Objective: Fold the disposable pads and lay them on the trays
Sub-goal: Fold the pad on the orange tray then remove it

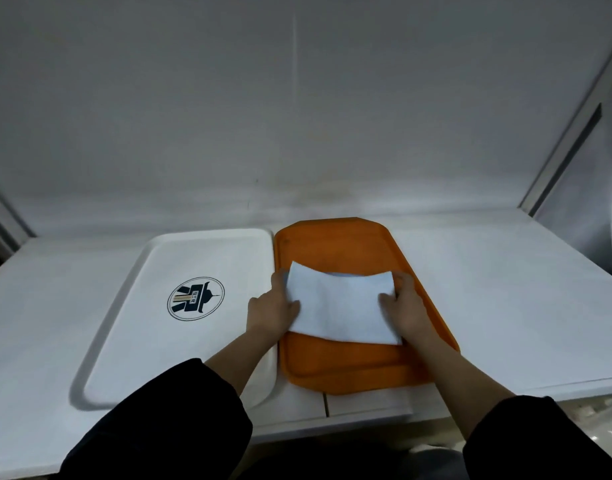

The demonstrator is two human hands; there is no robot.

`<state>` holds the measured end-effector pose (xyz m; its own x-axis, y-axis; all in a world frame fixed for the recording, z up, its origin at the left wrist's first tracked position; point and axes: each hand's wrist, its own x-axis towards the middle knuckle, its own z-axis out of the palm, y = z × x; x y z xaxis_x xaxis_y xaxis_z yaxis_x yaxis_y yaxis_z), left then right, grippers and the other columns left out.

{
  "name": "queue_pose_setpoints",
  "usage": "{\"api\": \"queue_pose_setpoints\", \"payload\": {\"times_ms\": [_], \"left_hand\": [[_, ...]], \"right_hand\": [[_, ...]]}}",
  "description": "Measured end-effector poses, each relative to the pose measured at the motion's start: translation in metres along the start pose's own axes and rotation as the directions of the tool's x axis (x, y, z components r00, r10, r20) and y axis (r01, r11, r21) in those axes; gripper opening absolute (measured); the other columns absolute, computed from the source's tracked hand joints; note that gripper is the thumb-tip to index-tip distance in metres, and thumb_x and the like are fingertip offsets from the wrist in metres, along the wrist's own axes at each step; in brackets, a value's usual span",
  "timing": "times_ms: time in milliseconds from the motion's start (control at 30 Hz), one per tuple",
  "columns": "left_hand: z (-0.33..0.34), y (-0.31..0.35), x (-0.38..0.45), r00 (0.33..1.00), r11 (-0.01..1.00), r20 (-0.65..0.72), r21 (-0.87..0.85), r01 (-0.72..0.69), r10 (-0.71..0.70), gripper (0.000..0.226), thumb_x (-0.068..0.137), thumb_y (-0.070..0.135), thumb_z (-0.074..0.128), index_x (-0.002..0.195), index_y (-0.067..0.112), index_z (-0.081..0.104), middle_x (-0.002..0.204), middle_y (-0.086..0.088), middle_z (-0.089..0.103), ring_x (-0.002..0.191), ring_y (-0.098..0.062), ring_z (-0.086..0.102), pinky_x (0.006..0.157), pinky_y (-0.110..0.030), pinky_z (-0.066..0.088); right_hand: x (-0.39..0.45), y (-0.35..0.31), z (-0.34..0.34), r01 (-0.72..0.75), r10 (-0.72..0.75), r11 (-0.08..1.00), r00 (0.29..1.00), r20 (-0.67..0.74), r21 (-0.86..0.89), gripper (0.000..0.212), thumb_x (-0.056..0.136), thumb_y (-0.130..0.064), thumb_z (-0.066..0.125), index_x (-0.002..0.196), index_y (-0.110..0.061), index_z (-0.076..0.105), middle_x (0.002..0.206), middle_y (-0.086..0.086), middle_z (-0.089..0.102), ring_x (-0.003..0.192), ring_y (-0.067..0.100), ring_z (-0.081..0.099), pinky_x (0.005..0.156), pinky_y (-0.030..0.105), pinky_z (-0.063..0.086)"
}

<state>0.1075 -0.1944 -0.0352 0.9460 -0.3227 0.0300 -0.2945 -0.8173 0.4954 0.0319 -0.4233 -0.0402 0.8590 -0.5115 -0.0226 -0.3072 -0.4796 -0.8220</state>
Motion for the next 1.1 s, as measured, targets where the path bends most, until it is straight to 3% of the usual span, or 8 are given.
{"api": "queue_pose_setpoints", "payload": {"times_ms": [167,267,333,500,600,733,833,1100], "left_hand": [[0.009,0.0,-0.001,0.996,0.921,-0.04,0.385,-0.063,0.085,0.063,0.092,0.028,0.039,0.149,0.015,0.014,0.101,-0.006,0.065,0.092,-0.024,0.061,0.079,-0.031,0.037],[0.007,0.007,-0.002,0.998,0.884,-0.014,0.464,-0.048,0.061,0.06,0.091,0.028,0.039,0.145,0.013,0.02,0.108,-0.007,0.064,0.099,-0.026,0.058,0.086,-0.034,0.036],[0.006,0.011,-0.006,0.999,0.865,-0.002,0.501,-0.041,0.048,0.055,0.09,0.029,0.039,0.141,0.011,0.026,0.112,-0.008,0.061,0.103,-0.027,0.056,0.089,-0.037,0.034],[0.01,0.014,-0.008,0.999,0.868,-0.031,0.497,-0.011,0.031,0.06,0.091,0.033,0.039,0.144,0.01,0.022,0.142,-0.012,0.032,0.13,-0.029,0.032,0.108,-0.042,0.025],[0.018,0.016,-0.004,0.982,0.891,0.062,0.415,-0.186,0.176,0.065,0.096,0.035,0.032,0.152,0.013,0.006,0.16,-0.008,0.003,0.147,-0.023,0.0,0.119,-0.041,-0.002],[0.039,0.027,0.006,0.931,0.868,0.246,0.357,-0.346,0.27,0.069,0.092,0.051,0.005,0.152,0.019,-0.003,0.16,-0.002,-0.007,0.147,-0.017,-0.01,0.12,-0.036,-0.008],[0.052,0.027,0.013,0.918,0.866,0.3,0.349,-0.359,0.259,0.066,0.096,0.053,0.009,0.152,0.021,-0.002,0.16,0.001,-0.006,0.147,-0.015,-0.009,0.12,-0.036,-0.006],[0.055,0.02,0.011,0.941,0.868,0.253,0.386,-0.312,0.226,0.094,0.066,0.064,-0.017,0.152,0.029,-0.003,0.16,0.001,-0.007,0.148,-0.018,-0.008,0.119,-0.04,-0.008]], "right_hand": [[0.005,0.011,0.013,0.096,-0.106,0.987,0.991,-0.079,-0.125,0.048,0.095,-0.014,0.049,0.141,-0.013,0.033,0.102,0.011,0.061,0.076,0.018,0.055,0.067,0.031,0.047],[0.004,0.013,0.017,0.12,-0.137,0.977,0.987,-0.084,-0.176,0.05,0.096,-0.015,0.048,0.143,-0.012,0.032,0.092,0.004,0.057,0.072,0.016,0.055,0.063,0.028,0.043],[0.003,0.013,0.016,0.121,-0.14,0.972,0.987,-0.082,-0.204,0.05,0.096,-0.018,0.049,0.143,-0.011,0.032,0.102,0.006,0.058,0.08,0.017,0.056,0.068,0.027,0.044],[-0.005,0.008,0.019,0.111,-0.237,0.791,0.962,-0.134,-0.601,0.056,0.096,-0.04,0.041,0.144,-0.012,0.031,0.148,0.013,0.034,0.131,0.03,0.037,0.103,0.041,0.033],[-0.008,-0.001,0.031,0.309,-0.318,0.702,0.942,0.105,-0.642,0.073,0.088,-0.057,0.007,0.148,-0.02,0.025,0.155,0.004,0.024,0.144,0.022,0.02,0.113,0.042,0.02],[-0.003,0.001,0.051,0.449,-0.298,0.647,0.893,0.338,-0.616,0.089,0.073,-0.06,-0.014,0.151,-0.027,0.014,0.16,-0.005,0.008,0.147,0.014,-0.003,0.117,0.038,-0.003],[0.002,0.008,0.056,0.439,-0.268,0.649,0.896,0.353,-0.621,0.093,0.071,-0.067,-0.015,0.151,-0.028,0.011,0.16,-0.008,0.006,0.147,0.013,-0.004,0.117,0.037,-0.005],[0.006,0.015,0.053,0.387,-0.233,0.679,0.92,0.316,-0.624,0.122,0.05,-0.08,-0.038,0.152,-0.027,0.003,0.16,-0.005,-0.004,0.147,0.013,-0.009,0.116,0.035,-0.009]]}}
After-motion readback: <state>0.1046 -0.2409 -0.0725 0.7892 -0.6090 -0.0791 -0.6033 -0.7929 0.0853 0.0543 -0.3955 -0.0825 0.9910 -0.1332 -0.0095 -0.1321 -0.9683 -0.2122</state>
